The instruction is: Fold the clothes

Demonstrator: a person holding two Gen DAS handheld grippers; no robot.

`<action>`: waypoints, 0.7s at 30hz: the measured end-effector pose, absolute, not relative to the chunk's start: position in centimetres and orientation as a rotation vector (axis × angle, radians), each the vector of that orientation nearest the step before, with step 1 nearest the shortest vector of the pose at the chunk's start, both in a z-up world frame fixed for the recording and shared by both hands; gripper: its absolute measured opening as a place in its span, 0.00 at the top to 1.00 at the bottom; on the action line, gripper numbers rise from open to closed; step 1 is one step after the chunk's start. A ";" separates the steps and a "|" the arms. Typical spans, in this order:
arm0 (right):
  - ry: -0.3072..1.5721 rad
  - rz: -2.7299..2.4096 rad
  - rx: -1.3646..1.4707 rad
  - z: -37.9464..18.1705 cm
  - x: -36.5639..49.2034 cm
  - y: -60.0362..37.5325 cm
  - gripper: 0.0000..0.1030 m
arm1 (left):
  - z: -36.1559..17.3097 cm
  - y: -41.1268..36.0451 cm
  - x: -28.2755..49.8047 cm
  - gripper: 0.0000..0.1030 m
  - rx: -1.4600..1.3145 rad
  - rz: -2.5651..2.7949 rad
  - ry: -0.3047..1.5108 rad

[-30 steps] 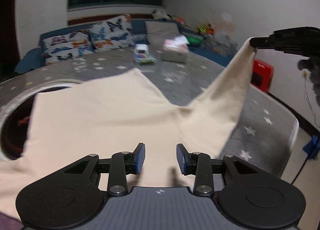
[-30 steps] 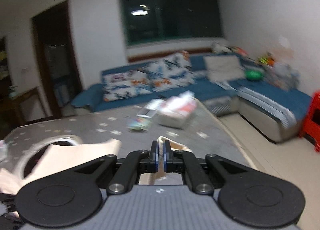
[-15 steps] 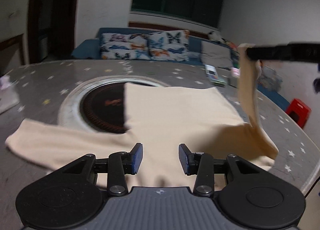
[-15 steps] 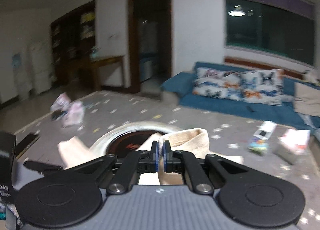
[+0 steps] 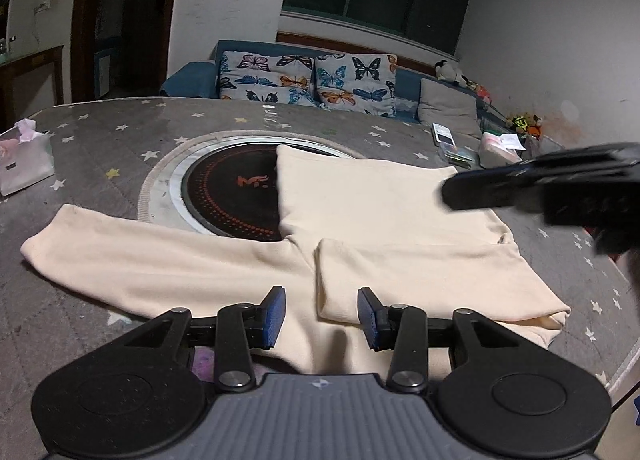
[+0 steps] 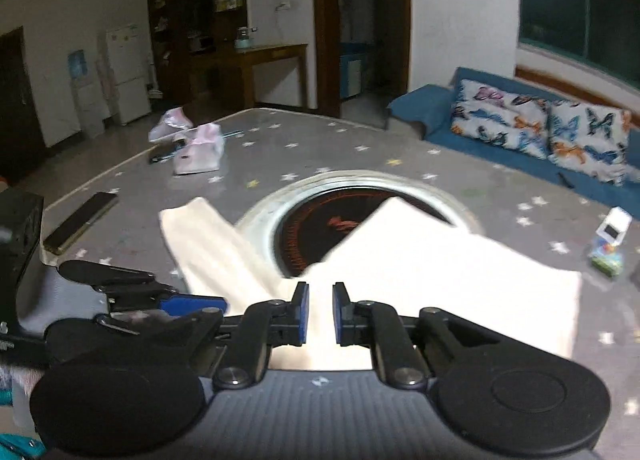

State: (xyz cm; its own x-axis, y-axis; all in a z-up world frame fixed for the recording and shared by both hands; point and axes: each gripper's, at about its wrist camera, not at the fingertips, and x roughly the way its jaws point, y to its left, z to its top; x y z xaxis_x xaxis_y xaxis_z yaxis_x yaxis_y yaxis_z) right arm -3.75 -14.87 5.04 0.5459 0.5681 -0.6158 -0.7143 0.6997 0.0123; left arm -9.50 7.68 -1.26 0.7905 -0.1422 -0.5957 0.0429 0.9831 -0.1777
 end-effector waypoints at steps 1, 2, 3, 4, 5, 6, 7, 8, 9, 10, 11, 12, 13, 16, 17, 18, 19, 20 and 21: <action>0.630 0.749 -0.264 5.4 -3.7 -15.6 0.87 | -1.3 7.5 -9.4 0.58 -0.154 -0.102 0.652; 0.632 0.727 -0.282 5.7 -3.7 -16.4 0.86 | -1.3 7.3 -9.2 0.58 -0.149 -0.104 0.653; 0.632 0.706 -0.299 6.0 -3.7 -17.2 0.86 | -1.4 7.1 -9.0 0.58 -0.144 -0.104 0.654; 0.636 0.689 -0.320 6.2 -3.7 -18.2 0.86 | -1.5 7.0 -8.7 0.58 -0.140 -0.101 0.657; 0.640 0.672 -0.341 6.4 -3.6 -19.1 0.85 | -1.6 6.9 -8.5 0.60 -0.136 -0.096 0.660; 0.647 0.653 -0.366 6.4 -3.7 -20.0 0.85 | -1.8 6.8 -8.3 0.60 -0.133 -0.094 0.665; 0.653 0.634 -0.393 6.4 -3.7 -20.8 0.83 | -1.9 6.7 -8.1 0.60 -0.134 -0.094 0.671; 0.664 0.614 -0.416 6.3 -3.6 -21.6 0.83 | -2.1 6.7 -7.9 0.64 -0.135 -0.094 0.679; 0.682 0.596 -0.426 5.9 -3.5 -22.3 0.83 | -2.3 6.6 -7.7 0.68 -0.135 -0.094 0.686; 0.702 0.578 -0.435 5.6 -3.4 -23.0 0.83 | -2.5 6.6 -7.6 0.73 -0.134 -0.095 0.691; 0.721 0.560 -0.443 5.2 -3.3 -23.6 0.83 | -2.6 6.5 -7.5 0.77 -0.133 -0.092 0.695; 0.740 0.548 -0.445 4.6 -3.3 -24.1 0.83 | -2.6 6.5 -7.5 0.78 -0.133 -0.089 0.696; 0.753 0.544 -0.439 3.9 -3.4 -24.4 0.83 | -2.6 6.5 -7.5 0.78 -0.133 -0.088 0.696; 0.777 0.547 -0.392 2.1 -3.7 -25.1 0.83 | -2.5 6.5 -7.5 0.80 -0.131 -0.084 0.696; 0.783 0.554 -0.371 1.6 -3.7 -25.2 0.83 | -2.4 6.6 -7.5 0.80 -0.131 -0.082 0.694; 0.783 0.558 -0.354 1.2 -3.7 -25.1 0.83 | -2.2 6.6 -7.4 0.80 -0.132 -0.079 0.690; 0.784 0.562 -0.343 0.8 -3.6 -25.0 0.83 | -2.0 6.7 -7.4 0.80 -0.133 -0.076 0.687; 0.785 0.565 -0.333 0.5 -3.4 -24.9 0.83 | -1.9 6.8 -7.3 0.79 -0.134 -0.072 0.681; 0.787 0.568 -0.322 0.1 -3.2 -24.8 0.83 | -1.8 7.0 -7.3 0.79 -0.137 -0.067 0.675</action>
State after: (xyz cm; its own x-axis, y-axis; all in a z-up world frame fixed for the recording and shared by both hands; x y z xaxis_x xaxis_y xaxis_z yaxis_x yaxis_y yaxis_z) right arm -3.17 -24.77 0.09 0.5687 0.3582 -0.7404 -0.5904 0.8046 -0.0642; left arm -7.26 6.96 -1.78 0.7789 -0.1062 -0.6180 0.0175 0.9888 -0.1480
